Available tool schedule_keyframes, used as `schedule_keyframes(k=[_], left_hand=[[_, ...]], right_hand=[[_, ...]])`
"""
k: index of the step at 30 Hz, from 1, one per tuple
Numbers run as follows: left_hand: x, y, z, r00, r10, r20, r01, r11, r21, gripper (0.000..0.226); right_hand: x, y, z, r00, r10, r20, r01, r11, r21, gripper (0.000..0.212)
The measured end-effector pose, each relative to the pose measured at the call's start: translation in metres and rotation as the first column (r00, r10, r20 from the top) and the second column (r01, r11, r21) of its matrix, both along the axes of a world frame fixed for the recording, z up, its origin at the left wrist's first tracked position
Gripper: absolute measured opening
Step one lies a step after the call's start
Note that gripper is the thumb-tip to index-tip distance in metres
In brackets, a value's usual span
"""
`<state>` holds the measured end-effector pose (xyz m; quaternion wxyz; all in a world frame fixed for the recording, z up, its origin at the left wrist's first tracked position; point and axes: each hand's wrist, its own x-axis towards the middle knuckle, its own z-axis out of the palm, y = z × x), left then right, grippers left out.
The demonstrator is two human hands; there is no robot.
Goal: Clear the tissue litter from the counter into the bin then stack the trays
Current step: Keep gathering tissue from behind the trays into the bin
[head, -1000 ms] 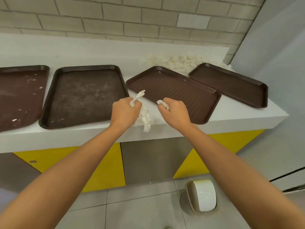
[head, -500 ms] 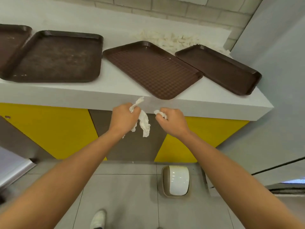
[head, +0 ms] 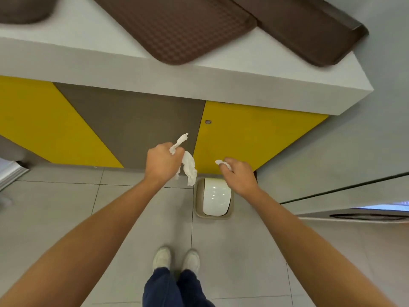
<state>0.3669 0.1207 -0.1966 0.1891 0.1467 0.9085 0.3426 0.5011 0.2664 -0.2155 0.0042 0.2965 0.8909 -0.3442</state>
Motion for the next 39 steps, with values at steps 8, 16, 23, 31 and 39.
schedule_keyframes(k=[8,16,23,31,39], left_hand=[[0.021,0.026,-0.096,0.992,-0.037,0.124,0.045,0.997,-0.066,0.030],[0.045,0.030,-0.237,0.983,-0.014,0.184,0.028,0.997,-0.074,0.037],[0.062,0.025,-0.338,0.969,-0.016,0.247,0.051,0.990,-0.134,0.031],[0.074,0.035,-0.372,0.954,0.015,0.299,0.012,0.996,-0.088,0.026],[0.096,0.046,-0.387,0.923,0.046,0.382,-0.009,0.995,-0.097,0.034]], right_hand=[[0.041,0.005,-0.108,0.969,-0.119,0.218,0.142,0.986,-0.092,0.041],[0.070,0.001,-0.259,0.903,-0.166,0.396,0.237,0.962,-0.137,0.028],[0.067,0.002,-0.368,0.861,-0.171,0.480,0.286,0.942,-0.178,0.033],[0.050,0.015,-0.409,0.800,-0.232,0.554,0.423,0.872,-0.245,0.032],[0.042,0.018,-0.409,0.705,-0.418,0.573,0.709,0.451,-0.543,0.020]])
